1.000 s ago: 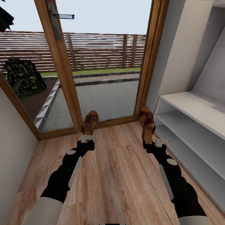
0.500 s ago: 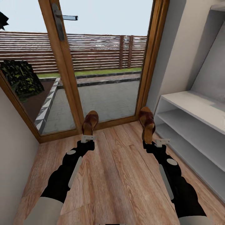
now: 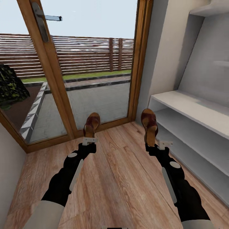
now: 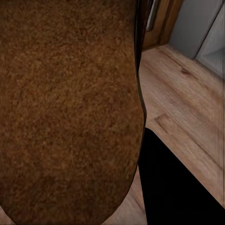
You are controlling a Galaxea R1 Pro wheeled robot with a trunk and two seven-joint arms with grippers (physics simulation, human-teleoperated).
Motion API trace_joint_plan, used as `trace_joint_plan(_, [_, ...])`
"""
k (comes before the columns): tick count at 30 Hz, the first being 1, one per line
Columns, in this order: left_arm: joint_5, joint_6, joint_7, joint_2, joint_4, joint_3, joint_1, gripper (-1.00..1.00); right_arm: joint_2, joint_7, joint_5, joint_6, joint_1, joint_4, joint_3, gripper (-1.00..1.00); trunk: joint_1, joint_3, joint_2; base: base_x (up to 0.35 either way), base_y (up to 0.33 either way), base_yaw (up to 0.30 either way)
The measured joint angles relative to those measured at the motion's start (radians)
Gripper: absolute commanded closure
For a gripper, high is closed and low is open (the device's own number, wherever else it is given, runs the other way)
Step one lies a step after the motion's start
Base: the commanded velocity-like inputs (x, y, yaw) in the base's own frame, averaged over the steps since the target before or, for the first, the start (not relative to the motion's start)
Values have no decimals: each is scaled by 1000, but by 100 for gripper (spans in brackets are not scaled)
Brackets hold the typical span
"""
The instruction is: Pick up the two gym shoes and the two sandals from the corridor floor and place them onto the hallstand (shoe rack) in the corridor, making sure they are on the rack and not on the floor. Arrange them so the two gym shoes are next to each other and the two sandals are next to each other.
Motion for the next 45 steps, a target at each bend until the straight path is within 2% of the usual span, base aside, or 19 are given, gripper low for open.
trace_joint_plan(12, [1,0,0,0,0,0,0,100,0,1,0,0,0,0,0,100,0,11,0,11,25,-229])
trace_joint_plan(24, [2,1,0,0,1,0,0,100,0,0,1,0,0,0,0,100,0,23,0,179,282,-209])
trace_joint_plan(32, [2,1,0,0,1,0,0,100,0,1,0,-1,0,0,0,100,0,24,0,203,290,-55])
trace_joint_plan(45, [2,0,0,0,2,0,0,100,0,1,0,0,0,0,0,100,0,24,0,208,189,-237])
